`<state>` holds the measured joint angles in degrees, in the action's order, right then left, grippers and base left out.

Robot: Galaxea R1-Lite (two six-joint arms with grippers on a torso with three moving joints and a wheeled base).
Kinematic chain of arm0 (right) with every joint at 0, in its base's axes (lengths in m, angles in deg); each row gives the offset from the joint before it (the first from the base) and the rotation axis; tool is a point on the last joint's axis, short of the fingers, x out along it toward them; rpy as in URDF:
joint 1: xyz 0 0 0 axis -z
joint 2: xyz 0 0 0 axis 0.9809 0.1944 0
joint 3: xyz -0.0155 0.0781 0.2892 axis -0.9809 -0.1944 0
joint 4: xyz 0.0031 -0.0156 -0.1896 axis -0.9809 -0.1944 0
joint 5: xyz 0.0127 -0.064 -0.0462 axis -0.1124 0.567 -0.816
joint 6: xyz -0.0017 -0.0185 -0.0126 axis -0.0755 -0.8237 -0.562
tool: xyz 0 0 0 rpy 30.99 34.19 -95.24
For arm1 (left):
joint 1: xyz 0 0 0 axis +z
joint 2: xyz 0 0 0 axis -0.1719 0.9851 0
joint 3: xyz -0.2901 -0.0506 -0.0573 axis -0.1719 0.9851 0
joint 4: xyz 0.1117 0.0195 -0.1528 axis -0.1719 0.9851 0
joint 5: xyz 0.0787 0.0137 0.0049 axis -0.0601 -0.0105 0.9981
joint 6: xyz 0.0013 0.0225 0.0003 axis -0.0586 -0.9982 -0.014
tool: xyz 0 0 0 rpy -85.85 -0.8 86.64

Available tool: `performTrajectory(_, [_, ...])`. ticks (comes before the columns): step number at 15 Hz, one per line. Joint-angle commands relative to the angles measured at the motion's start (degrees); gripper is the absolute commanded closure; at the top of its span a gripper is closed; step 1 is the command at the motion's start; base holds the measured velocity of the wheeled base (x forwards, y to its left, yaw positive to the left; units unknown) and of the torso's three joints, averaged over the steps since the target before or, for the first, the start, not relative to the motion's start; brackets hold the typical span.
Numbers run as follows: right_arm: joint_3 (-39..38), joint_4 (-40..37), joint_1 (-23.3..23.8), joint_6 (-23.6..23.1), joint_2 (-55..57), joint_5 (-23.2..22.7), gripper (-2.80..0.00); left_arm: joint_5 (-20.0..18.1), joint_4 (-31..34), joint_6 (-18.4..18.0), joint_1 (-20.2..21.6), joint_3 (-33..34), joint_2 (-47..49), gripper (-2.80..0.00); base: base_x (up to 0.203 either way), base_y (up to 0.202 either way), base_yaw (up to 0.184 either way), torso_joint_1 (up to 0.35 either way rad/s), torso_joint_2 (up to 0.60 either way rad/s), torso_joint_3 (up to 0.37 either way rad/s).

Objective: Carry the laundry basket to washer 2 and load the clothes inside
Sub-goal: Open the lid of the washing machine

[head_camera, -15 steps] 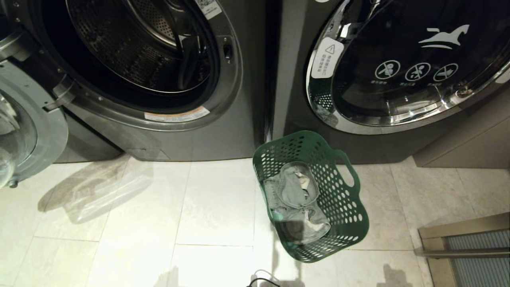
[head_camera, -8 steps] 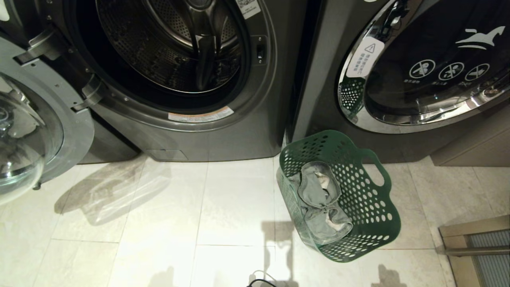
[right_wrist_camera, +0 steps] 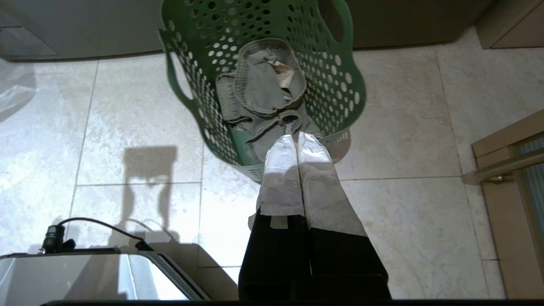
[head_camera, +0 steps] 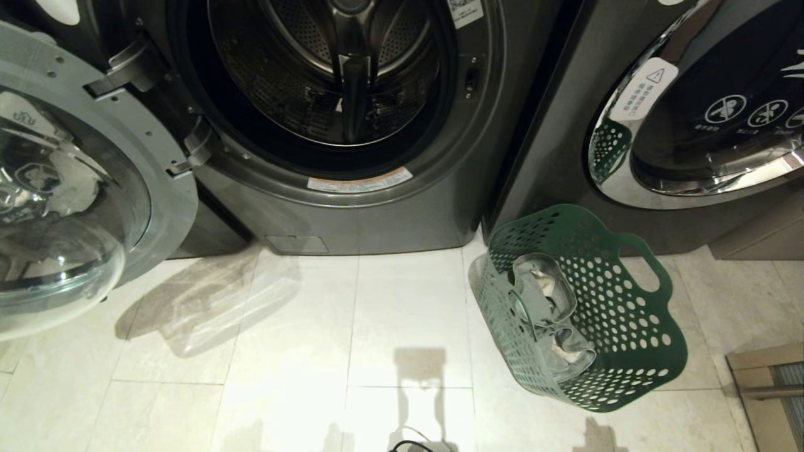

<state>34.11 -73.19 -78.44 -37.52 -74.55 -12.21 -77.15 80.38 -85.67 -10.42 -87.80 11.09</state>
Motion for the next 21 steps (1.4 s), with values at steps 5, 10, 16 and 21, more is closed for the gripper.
performTrajectory(5, [0.0, 0.0, 0.1, 0.1, 0.0, 0.0, 0.0, 0.0, 0.0, -0.2, 0.0, 0.0, 0.1, 0.0, 0.0, 0.193, -0.002, 0.005, 0.0, 0.003])
performTrajectory(10, [0.0, 0.0, 0.1, 0.1, 0.0, 0.0, 0.0, 0.0, 0.2, -0.6, 0.0, 0.0, 0.1, 0.0, 0.0, 0.053, -0.001, 0.002, 0.0, 0.001])
performTrajectory(16, [0.0, 0.0, 0.0, 0.1, 0.0, 0.0, 0.0, 0.1, 0.2, -0.3, 0.0, 0.0, 0.1, 0.0, 0.0, 0.0, 0.0, 0.0, 0.0, 0.0])
performTrajectory(21, [0.0, 0.0, 0.0, 0.1, 0.0, 0.0, 0.0, 0.1, 0.3, -0.5, 0.0, 0.0, 0.1, 0.0, 0.0, 0.0, 0.0, 0.0, 0.0, 0.0])
